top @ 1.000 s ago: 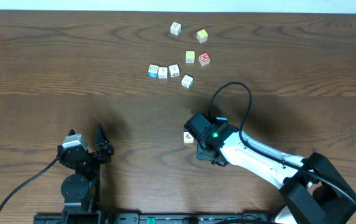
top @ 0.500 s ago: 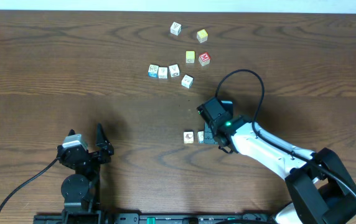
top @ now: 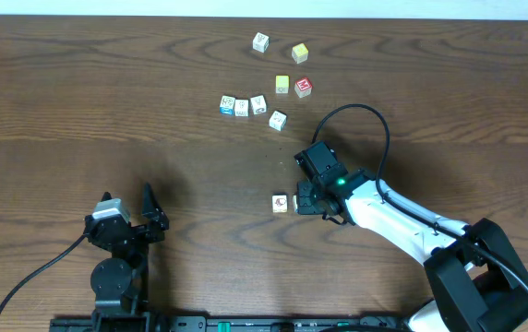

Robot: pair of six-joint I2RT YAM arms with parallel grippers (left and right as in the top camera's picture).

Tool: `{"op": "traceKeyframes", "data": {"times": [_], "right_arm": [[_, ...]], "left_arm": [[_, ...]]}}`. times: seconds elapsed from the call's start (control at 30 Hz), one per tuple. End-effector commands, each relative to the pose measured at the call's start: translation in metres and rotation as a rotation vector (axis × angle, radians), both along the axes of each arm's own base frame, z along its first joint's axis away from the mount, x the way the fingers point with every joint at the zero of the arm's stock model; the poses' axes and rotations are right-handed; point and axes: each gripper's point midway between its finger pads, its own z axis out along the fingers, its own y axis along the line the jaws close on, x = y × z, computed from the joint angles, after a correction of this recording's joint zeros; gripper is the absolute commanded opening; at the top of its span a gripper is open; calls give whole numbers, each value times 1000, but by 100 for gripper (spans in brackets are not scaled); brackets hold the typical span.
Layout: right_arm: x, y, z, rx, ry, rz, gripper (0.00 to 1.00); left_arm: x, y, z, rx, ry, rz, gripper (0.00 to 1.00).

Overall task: Lift 4 blocks
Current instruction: 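Rotate the right gripper and nudge the 8 block flush against the acorn block, then raise the right gripper and move it to the block cluster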

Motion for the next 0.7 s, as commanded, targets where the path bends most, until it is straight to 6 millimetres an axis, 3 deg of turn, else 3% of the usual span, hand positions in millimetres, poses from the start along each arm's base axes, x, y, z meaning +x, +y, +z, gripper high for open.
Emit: {"op": "traceKeyframes", "data": {"times": [0.0, 0.67], "right_arm": [[-1, 3, 4, 25, -2, 16, 1], [-7, 20, 6, 50, -11, 67, 1]], "left_arm": [[-1, 2, -19, 3, 58, 9, 77], [-1, 2, -19, 3, 58, 9, 76]]}}
